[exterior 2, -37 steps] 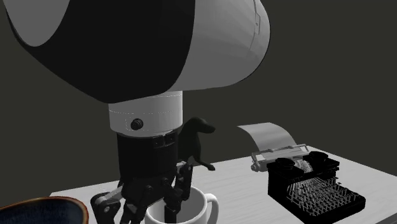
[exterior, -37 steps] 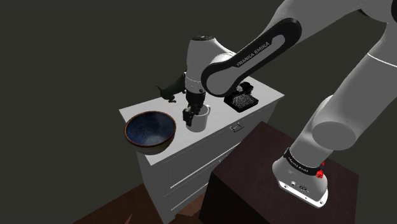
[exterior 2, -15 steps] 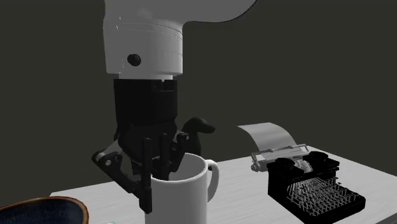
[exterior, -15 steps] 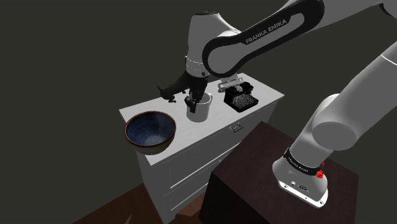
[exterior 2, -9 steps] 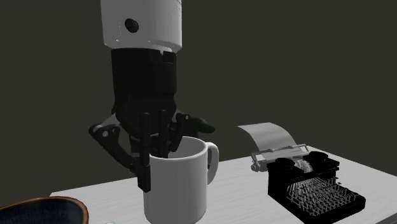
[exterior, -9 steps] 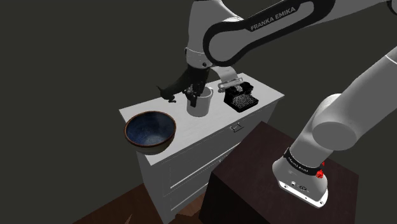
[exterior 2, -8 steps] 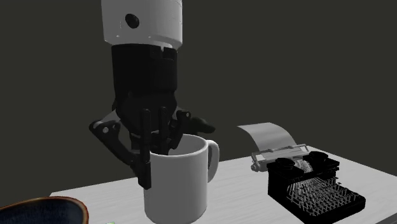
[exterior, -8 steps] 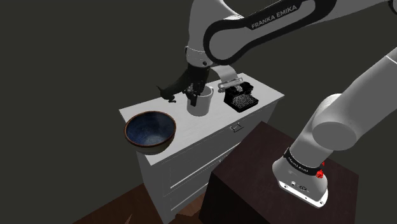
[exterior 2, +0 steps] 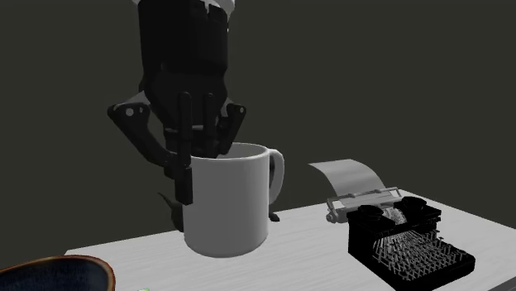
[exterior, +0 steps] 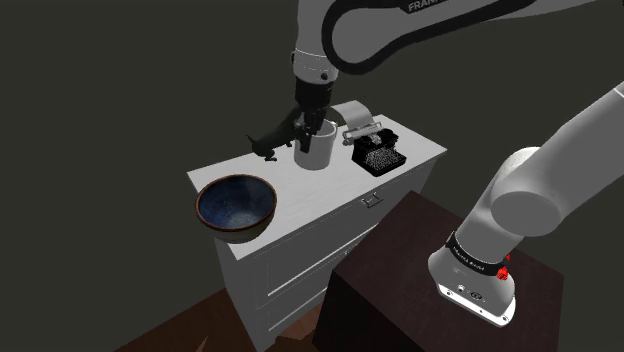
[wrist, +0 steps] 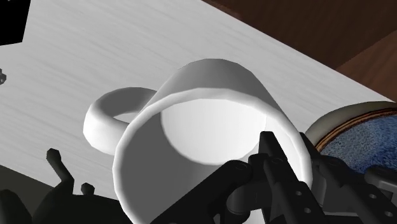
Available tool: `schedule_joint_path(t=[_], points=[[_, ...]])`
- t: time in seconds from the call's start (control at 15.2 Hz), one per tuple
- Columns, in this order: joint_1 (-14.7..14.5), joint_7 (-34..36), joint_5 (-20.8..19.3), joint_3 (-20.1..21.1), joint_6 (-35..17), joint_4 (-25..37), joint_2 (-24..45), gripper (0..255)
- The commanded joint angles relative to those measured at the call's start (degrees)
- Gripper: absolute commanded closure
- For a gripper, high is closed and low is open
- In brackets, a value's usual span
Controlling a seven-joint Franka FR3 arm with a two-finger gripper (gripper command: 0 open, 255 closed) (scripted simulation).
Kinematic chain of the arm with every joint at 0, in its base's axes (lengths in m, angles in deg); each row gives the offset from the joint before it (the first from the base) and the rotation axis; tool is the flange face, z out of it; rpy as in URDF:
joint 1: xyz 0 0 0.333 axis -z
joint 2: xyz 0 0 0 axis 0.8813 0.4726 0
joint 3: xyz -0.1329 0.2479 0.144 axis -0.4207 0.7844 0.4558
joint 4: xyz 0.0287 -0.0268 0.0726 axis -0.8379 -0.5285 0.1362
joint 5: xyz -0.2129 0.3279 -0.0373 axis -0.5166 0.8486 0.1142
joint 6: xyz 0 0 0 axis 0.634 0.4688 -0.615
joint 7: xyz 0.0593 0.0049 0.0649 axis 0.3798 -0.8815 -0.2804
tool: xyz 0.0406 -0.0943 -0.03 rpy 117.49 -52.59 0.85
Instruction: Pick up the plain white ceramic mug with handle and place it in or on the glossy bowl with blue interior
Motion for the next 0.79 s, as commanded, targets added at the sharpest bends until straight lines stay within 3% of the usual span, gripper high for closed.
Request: schedule_joint_path(t=[0.0,0.26,0.73], points=[[0.04,-0.17,0.05,-0.22,1.59,1.12,-0.48,255],[0.07,-0.29,0.11,-0.5,4.32,3.19,-1.16,255],[-2.1,10.73,-3.61,6.18,6.28,15.58,9.63,255]])
